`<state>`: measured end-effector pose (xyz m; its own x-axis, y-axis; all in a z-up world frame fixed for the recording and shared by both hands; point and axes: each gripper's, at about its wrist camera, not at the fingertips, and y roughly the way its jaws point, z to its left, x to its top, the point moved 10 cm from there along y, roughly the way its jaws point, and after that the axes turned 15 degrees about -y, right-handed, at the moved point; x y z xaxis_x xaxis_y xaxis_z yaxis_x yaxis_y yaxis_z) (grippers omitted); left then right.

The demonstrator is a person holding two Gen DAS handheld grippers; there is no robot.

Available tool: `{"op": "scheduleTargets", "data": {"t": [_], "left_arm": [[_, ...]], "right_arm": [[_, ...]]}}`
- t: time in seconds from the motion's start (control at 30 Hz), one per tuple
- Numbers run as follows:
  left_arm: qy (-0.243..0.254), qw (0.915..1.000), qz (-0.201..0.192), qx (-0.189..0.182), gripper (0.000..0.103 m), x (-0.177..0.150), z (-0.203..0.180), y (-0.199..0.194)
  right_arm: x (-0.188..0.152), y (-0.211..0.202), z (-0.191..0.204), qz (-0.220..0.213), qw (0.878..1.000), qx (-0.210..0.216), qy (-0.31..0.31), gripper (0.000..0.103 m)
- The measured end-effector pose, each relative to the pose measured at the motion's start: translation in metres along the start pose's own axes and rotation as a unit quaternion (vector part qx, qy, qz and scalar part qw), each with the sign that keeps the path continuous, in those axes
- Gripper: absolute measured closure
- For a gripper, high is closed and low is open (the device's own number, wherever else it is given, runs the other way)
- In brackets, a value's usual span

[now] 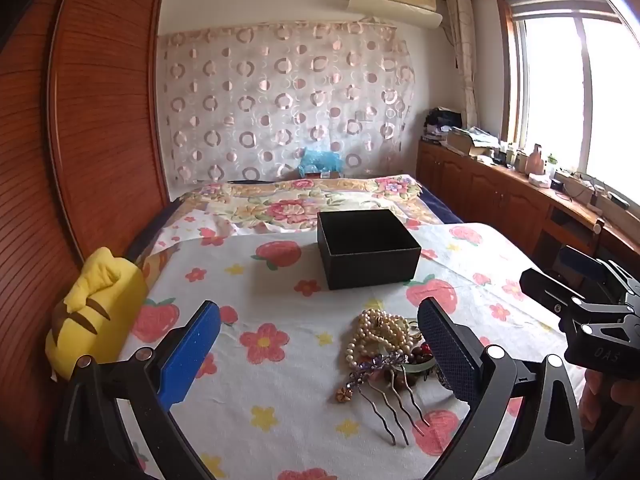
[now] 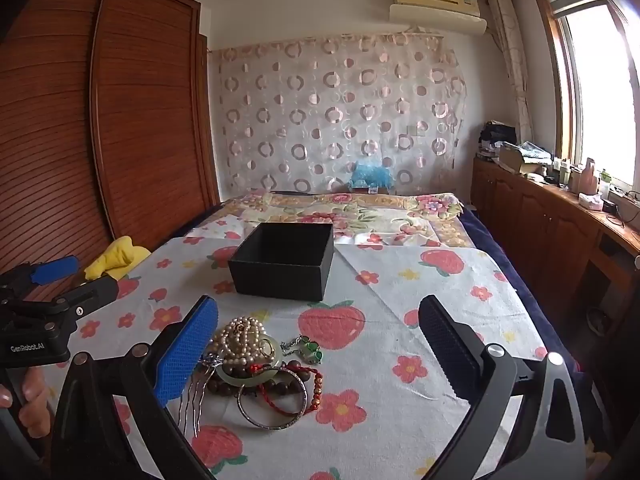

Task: Organize jewelry

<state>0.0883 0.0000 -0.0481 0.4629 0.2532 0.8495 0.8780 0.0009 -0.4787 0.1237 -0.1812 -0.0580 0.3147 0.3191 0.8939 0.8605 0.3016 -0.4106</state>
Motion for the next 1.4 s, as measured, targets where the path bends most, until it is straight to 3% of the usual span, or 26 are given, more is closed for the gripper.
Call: {"op": "scheduleTargets", "data": {"t": [1.4], "left_arm": [[-0.006, 0.9999, -0.009, -0.005, 0.008, 0.0016, -0.0010, -0.0004]], "right_arm": [[0.0013, -0.0007, -0.0015, -0.004, 1.000, 0.000, 0.003, 0.002]]}}
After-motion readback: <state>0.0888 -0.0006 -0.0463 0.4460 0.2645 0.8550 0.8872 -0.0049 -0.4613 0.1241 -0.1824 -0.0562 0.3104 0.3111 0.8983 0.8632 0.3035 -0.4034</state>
